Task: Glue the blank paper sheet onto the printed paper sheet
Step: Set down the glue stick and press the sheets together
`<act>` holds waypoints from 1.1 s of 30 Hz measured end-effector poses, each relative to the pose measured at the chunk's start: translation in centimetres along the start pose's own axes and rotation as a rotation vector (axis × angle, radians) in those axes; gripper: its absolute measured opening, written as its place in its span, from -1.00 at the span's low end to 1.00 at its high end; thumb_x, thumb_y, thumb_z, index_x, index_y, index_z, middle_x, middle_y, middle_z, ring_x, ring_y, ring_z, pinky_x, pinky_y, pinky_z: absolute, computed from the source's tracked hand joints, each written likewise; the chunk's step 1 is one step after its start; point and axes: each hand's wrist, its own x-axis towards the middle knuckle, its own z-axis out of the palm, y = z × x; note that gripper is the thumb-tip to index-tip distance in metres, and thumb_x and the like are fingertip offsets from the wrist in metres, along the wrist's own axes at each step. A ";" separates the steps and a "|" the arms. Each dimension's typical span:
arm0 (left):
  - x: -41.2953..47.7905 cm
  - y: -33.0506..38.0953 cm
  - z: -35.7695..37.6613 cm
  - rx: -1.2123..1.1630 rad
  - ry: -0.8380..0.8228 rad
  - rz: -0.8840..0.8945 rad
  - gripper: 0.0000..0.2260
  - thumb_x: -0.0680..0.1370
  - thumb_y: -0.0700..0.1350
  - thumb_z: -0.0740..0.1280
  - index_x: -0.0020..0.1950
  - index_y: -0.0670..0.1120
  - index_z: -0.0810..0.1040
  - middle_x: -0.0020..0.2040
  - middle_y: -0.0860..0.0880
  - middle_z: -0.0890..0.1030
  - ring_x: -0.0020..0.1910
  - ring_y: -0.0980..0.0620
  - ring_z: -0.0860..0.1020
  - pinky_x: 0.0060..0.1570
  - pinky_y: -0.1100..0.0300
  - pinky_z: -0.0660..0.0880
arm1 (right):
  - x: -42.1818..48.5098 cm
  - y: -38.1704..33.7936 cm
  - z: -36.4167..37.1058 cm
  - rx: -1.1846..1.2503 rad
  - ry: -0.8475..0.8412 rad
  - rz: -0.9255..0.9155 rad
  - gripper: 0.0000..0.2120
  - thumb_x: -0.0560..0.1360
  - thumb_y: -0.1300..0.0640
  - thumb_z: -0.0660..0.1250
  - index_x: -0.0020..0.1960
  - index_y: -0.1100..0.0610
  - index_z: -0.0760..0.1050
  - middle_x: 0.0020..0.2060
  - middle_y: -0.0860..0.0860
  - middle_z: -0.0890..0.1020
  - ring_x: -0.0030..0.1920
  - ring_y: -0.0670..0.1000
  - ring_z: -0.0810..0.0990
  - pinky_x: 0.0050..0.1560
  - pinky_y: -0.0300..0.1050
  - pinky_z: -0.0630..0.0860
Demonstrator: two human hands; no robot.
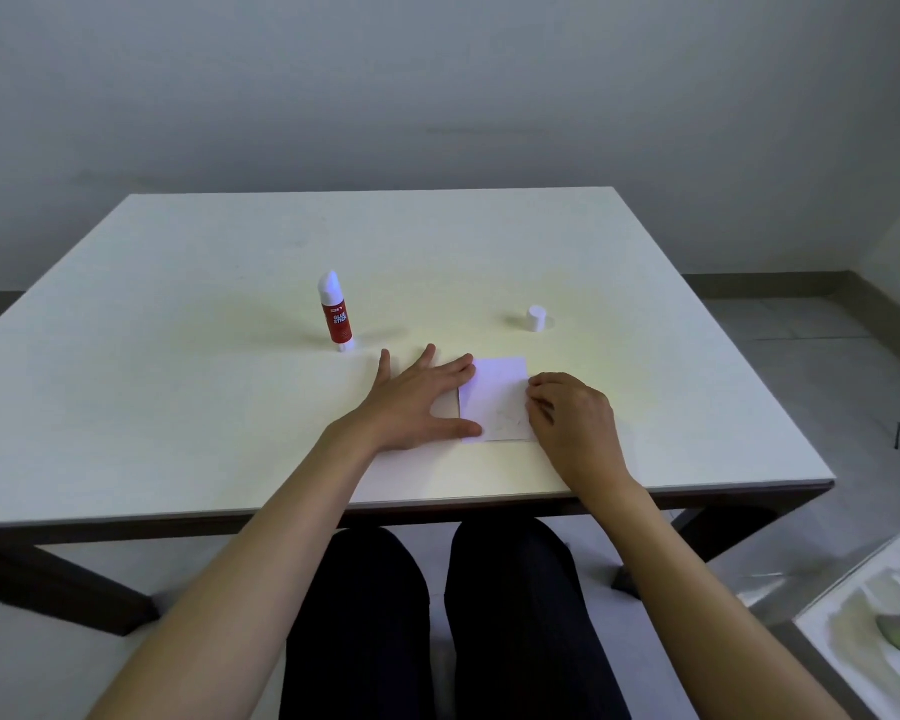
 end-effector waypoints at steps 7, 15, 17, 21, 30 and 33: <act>-0.2 -0.1 0.2 -0.035 -0.004 0.009 -0.29 0.47 0.26 0.25 0.54 0.11 0.04 0.55 0.26 -0.02 0.55 0.08 -0.21 0.42 -0.20 -0.38 | -0.9 -0.1 0.3 0.034 -0.070 -0.046 -0.64 0.55 0.15 0.24 0.33 0.15 0.44 0.33 0.05 0.51 0.38 0.07 0.41 0.43 -0.06 0.17; -0.1 -0.1 0.2 -0.009 0.000 0.012 -0.29 0.48 0.26 0.24 0.54 0.12 0.03 0.55 0.25 -0.02 0.55 0.07 -0.19 0.43 -0.21 -0.36 | -1.9 -1.8 0.8 0.097 -0.188 0.108 -0.40 0.58 0.01 0.13 0.51 0.17 -0.01 0.51 0.07 0.21 0.52 0.04 0.14 0.48 0.08 -0.30; -0.1 -0.1 0.1 -0.007 0.004 0.017 -0.29 0.48 0.26 0.25 0.53 0.13 0.03 0.55 0.25 -0.01 0.56 0.05 -0.17 0.43 -0.22 -0.36 | -1.8 -2.3 0.7 0.156 -0.200 0.101 -0.40 0.57 0.05 0.16 0.51 0.16 -0.01 0.51 0.06 0.24 0.46 0.05 0.29 0.49 0.09 -0.29; -0.1 -0.1 -0.1 0.003 0.003 0.011 -0.29 0.47 0.26 0.25 0.53 0.12 0.04 0.55 0.24 0.00 0.56 0.04 -0.16 0.43 -0.23 -0.35 | -1.6 -2.4 0.6 0.183 -0.159 0.113 -0.30 0.55 0.09 0.18 0.53 0.17 -0.15 0.48 0.06 0.28 0.45 0.04 0.28 0.51 0.02 -0.23; 0.0 -0.3 0.1 -0.009 0.009 0.005 -0.29 0.46 0.27 0.25 0.53 0.12 0.06 0.55 0.25 0.01 0.56 0.05 -0.16 0.43 -0.23 -0.34 | -1.7 -1.9 -0.6 -0.168 -0.142 -0.115 -0.53 0.59 0.09 0.07 0.49 0.08 0.18 0.47 -0.04 0.32 0.52 0.04 0.12 0.48 0.19 -0.24; 0.0 -0.2 0.1 -0.016 -0.006 0.002 -0.28 0.46 0.28 0.25 0.53 0.13 0.05 0.55 0.25 -0.01 0.55 0.04 -0.17 0.42 -0.25 -0.33 | -2.3 -2.3 1.0 -0.314 -0.257 -0.281 -0.52 0.62 -0.02 -0.07 0.51 0.03 0.11 0.51 -0.10 0.24 0.55 0.07 -0.02 0.42 0.26 -0.38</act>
